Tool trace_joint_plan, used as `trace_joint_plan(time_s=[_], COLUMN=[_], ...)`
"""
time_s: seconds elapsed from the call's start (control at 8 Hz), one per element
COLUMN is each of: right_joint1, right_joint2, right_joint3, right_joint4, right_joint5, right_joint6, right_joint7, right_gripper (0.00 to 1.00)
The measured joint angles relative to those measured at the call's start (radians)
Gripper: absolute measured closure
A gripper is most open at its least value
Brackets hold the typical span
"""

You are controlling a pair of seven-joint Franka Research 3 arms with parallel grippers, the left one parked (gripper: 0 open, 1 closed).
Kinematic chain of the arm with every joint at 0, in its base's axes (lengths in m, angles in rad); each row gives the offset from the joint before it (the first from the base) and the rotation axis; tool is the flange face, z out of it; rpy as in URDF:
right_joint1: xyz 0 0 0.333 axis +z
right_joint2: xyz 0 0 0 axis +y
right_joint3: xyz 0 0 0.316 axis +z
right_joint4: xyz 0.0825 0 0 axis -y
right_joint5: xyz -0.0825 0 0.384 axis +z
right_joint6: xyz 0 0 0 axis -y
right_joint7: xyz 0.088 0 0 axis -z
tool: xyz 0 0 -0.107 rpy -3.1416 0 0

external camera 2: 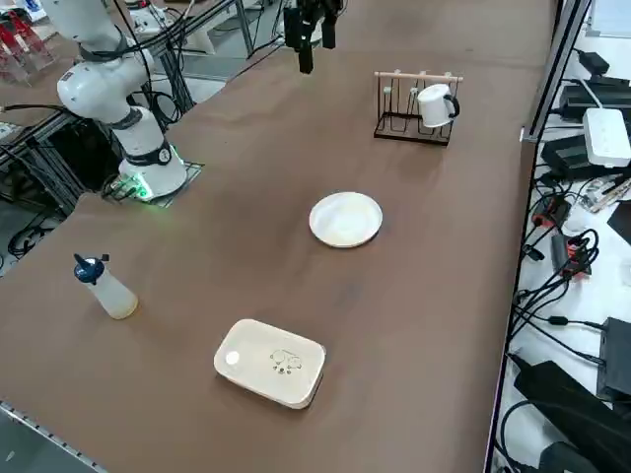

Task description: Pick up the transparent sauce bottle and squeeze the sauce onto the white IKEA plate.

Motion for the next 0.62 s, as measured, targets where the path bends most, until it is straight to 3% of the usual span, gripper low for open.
trace_joint_plan(time_s=[0.62], right_joint1=[0.001], right_joint2=[-0.048], right_joint3=[-0.007], right_joint4=[-0.089], right_joint5=[-0.047], right_joint6=[0.047], right_joint7=[-0.037], right_gripper=[0.00])
